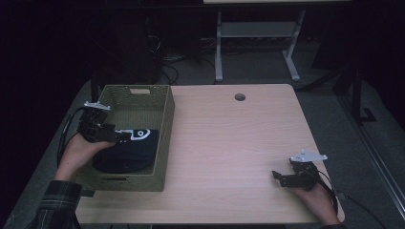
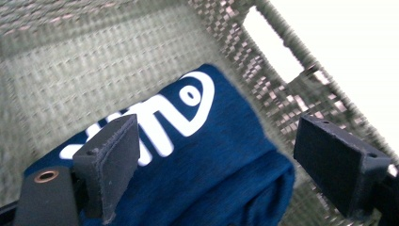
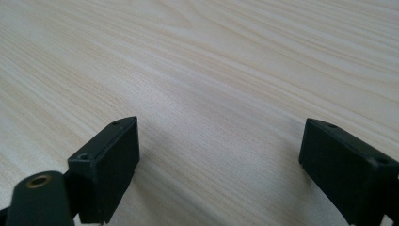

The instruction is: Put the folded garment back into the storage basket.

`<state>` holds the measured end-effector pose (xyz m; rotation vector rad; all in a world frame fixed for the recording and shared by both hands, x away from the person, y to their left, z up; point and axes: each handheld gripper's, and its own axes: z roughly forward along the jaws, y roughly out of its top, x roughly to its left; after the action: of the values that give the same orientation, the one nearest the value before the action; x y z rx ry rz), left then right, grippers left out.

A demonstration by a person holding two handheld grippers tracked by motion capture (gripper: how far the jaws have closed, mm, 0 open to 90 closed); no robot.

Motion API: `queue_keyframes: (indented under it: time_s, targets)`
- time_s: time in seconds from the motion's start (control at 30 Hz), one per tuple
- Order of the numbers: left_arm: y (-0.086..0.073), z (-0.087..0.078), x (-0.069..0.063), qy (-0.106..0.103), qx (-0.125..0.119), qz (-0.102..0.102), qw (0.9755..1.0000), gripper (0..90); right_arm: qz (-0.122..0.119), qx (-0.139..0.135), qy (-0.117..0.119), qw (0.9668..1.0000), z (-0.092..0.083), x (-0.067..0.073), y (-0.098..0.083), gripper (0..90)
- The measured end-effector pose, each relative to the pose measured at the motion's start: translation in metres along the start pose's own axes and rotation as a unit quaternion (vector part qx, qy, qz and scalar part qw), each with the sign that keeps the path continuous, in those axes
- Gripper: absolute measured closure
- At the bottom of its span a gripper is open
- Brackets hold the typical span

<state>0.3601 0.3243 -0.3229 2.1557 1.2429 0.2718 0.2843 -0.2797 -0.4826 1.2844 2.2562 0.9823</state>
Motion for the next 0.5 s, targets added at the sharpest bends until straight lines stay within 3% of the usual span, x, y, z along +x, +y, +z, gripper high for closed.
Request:
queue_keyframes:
  time_s: [0.5]
  targets:
    - [0.026,0.023,-0.056,-0.050,-0.029,0.046,0.9973,14.9,0.000,0.000,0.000,1.0000,0.000,0.000,0.000,12.4]
